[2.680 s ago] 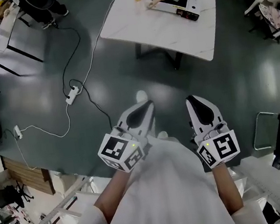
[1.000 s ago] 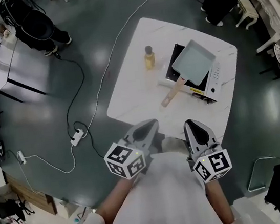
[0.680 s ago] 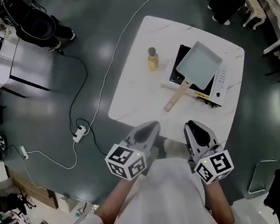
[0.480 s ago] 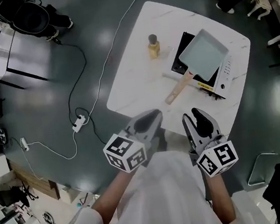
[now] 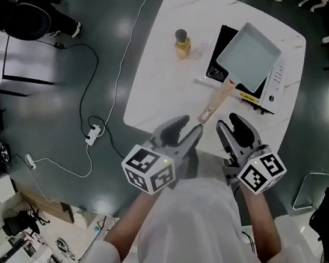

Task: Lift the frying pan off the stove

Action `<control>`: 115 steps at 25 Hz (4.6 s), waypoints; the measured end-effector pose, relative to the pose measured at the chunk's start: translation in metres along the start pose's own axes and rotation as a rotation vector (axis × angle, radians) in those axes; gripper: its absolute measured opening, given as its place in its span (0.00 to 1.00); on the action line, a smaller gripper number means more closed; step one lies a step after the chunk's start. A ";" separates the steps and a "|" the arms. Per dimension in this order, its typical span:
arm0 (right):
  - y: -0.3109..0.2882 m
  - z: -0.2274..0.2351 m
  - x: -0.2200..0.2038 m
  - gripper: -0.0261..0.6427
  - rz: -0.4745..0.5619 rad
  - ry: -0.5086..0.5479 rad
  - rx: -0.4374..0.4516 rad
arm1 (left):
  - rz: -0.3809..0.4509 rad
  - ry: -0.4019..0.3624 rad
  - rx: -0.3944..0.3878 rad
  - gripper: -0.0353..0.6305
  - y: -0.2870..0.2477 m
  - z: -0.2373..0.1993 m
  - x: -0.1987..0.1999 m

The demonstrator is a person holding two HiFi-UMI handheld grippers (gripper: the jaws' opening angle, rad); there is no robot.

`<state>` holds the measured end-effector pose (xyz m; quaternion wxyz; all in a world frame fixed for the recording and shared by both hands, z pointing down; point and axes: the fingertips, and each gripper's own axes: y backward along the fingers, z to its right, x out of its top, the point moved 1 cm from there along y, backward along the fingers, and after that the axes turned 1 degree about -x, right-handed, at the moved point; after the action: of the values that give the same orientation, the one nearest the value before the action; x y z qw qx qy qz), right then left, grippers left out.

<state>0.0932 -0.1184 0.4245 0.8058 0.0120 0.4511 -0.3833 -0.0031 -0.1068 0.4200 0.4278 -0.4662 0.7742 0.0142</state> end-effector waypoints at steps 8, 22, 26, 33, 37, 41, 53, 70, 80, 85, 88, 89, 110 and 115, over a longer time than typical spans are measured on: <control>-0.025 0.039 -0.017 0.33 -0.001 -0.229 0.007 | -0.064 0.042 -0.002 0.32 -0.019 -0.016 -0.012; -0.068 0.072 -0.033 0.38 -0.040 -0.442 0.079 | -0.152 0.091 -0.047 0.33 -0.054 -0.033 -0.029; -0.075 0.075 -0.031 0.38 -0.049 -0.448 0.112 | -0.164 0.122 -0.070 0.33 -0.060 -0.035 -0.032; -0.086 0.085 -0.027 0.38 -0.031 -0.487 0.142 | -0.195 0.172 -0.125 0.33 -0.070 -0.034 -0.043; -0.092 0.089 -0.026 0.37 -0.030 -0.510 0.156 | -0.179 0.234 -0.140 0.30 -0.073 -0.036 -0.044; -0.093 0.088 -0.023 0.37 -0.025 -0.535 0.169 | -0.171 0.295 -0.167 0.26 -0.073 -0.034 -0.045; -0.094 0.084 -0.020 0.26 0.012 -0.655 0.271 | -0.153 0.402 -0.210 0.17 -0.079 -0.034 -0.049; -0.069 0.066 -0.017 0.23 0.011 -0.679 0.247 | -0.129 0.372 -0.186 0.17 -0.060 -0.008 -0.051; -0.054 0.052 -0.013 0.23 0.008 -0.663 0.251 | -0.120 0.351 -0.189 0.17 -0.048 0.008 -0.051; -0.051 0.049 -0.010 0.23 0.016 -0.638 0.260 | -0.107 0.335 -0.201 0.17 -0.046 0.011 -0.050; -0.050 0.044 -0.006 0.24 0.016 -0.625 0.264 | -0.094 0.329 -0.205 0.17 -0.043 0.013 -0.046; -0.050 0.043 -0.006 0.24 0.014 -0.620 0.265 | -0.089 0.327 -0.206 0.17 -0.043 0.013 -0.046; -0.003 -0.042 0.041 0.24 0.004 -0.490 0.262 | -0.041 0.243 -0.303 0.18 0.023 0.076 -0.010; 0.010 -0.060 0.052 0.24 0.015 -0.448 0.280 | -0.040 0.190 -0.321 0.18 0.036 0.091 -0.004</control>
<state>0.0720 -0.1205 0.3476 0.8789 0.0415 0.2042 -0.4292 0.0304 -0.0454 0.3511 0.2732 -0.5431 0.7894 0.0849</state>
